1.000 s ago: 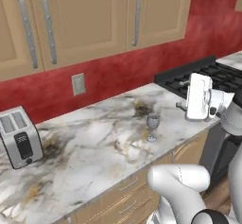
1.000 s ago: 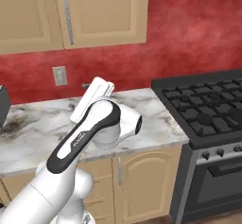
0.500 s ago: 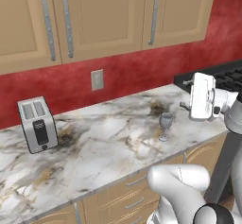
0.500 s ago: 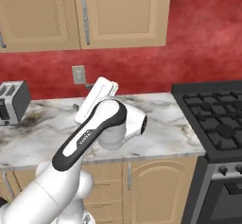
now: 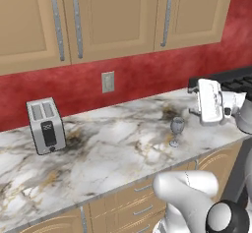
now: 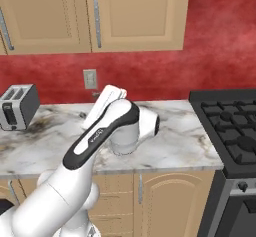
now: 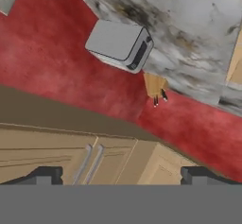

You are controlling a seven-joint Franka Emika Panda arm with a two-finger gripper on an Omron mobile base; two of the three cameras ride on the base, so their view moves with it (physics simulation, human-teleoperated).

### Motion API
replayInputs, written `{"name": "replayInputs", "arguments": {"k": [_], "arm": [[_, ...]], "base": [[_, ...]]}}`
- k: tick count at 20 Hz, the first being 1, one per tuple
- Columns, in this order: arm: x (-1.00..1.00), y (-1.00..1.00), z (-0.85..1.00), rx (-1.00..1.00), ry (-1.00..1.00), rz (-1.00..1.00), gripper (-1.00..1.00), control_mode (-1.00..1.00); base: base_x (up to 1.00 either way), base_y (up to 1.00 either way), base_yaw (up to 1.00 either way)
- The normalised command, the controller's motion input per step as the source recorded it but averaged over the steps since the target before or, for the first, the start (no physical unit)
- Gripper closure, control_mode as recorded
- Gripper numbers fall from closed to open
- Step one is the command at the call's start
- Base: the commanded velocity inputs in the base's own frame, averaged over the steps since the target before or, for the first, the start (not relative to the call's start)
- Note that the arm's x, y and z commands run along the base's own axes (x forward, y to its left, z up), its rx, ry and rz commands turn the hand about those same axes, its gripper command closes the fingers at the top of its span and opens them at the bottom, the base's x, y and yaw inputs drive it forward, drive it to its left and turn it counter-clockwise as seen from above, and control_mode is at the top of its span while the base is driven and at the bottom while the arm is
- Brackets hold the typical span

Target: Retrieve the wine glasses from the counter and place one next to each plate.

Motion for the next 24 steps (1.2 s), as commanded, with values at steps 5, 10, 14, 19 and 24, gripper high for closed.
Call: {"name": "replayInputs", "arguments": {"k": [5,10,14,19,24], "arm": [[0.21,-0.48,-0.55,-0.12,-0.02,0.00,-1.00,-1.00],[0.14,-0.64,-0.70,-0.04,0.00,0.00,-1.00,-1.00],[0.23,-0.70,-0.78,-0.02,0.00,0.00,-1.00,-1.00],[0.29,-0.48,-0.70,-0.11,0.00,0.00,-1.00,-1.00],[0.60,-0.22,-0.76,0.00,0.02,0.02,-1.00,-1.00]], "base": [[0.00,0.00,0.00],[0.00,0.00,0.00],[0.00,0.00,0.00],[0.00,0.00,0.00],[0.00,0.00,0.00]]}}
